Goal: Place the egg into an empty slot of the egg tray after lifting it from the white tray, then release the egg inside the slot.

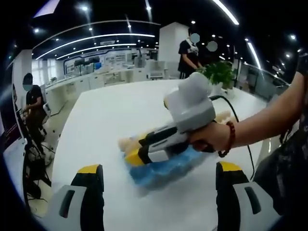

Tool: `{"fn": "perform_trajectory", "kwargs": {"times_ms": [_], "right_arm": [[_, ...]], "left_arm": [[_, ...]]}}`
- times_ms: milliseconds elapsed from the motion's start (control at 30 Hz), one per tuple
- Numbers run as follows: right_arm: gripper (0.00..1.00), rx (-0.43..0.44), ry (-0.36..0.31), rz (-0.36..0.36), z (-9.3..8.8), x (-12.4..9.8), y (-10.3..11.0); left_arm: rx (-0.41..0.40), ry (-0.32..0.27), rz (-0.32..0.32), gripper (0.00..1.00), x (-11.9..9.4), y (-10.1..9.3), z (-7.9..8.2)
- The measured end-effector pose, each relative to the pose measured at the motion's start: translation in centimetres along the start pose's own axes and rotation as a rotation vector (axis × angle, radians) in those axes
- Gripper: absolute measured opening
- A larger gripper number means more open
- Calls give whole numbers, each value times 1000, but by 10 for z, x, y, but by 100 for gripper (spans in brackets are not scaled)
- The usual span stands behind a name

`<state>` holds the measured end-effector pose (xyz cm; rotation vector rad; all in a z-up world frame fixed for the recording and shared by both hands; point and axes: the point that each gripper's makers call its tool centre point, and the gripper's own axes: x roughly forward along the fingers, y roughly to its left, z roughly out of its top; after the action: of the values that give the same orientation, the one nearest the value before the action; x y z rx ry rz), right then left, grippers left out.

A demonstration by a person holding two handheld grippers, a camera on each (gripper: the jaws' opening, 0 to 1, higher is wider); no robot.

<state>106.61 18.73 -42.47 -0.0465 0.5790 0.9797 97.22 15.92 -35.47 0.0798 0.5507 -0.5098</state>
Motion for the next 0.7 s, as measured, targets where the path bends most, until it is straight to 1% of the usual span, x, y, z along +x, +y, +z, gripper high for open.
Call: {"fn": "perform_trajectory", "kwargs": {"times_ms": [167, 300, 367, 433, 533, 633, 700], "right_arm": [[30, -49, 5, 12, -1, 3, 3], [30, -83, 10, 3, -3, 4, 4], [30, -137, 14, -13, -4, 5, 4], [30, -168, 16, -29, -4, 5, 4], [30, -172, 10, -52, -4, 6, 5], [30, -218, 9, -61, -5, 6, 5], [30, -216, 3, -59, -5, 6, 5]], "left_arm": [[-1, 3, -2, 99, 1, 0, 0], [1, -1, -1, 99, 1, 0, 2], [2, -1, 0, 99, 1, 0, 3], [4, 0, 4, 99, 0, 1, 3], [-1, -6, 6, 99, -1, 2, 3], [2, -6, 6, 99, -2, 1, 3], [4, -5, 4, 99, -2, 1, 2]]}}
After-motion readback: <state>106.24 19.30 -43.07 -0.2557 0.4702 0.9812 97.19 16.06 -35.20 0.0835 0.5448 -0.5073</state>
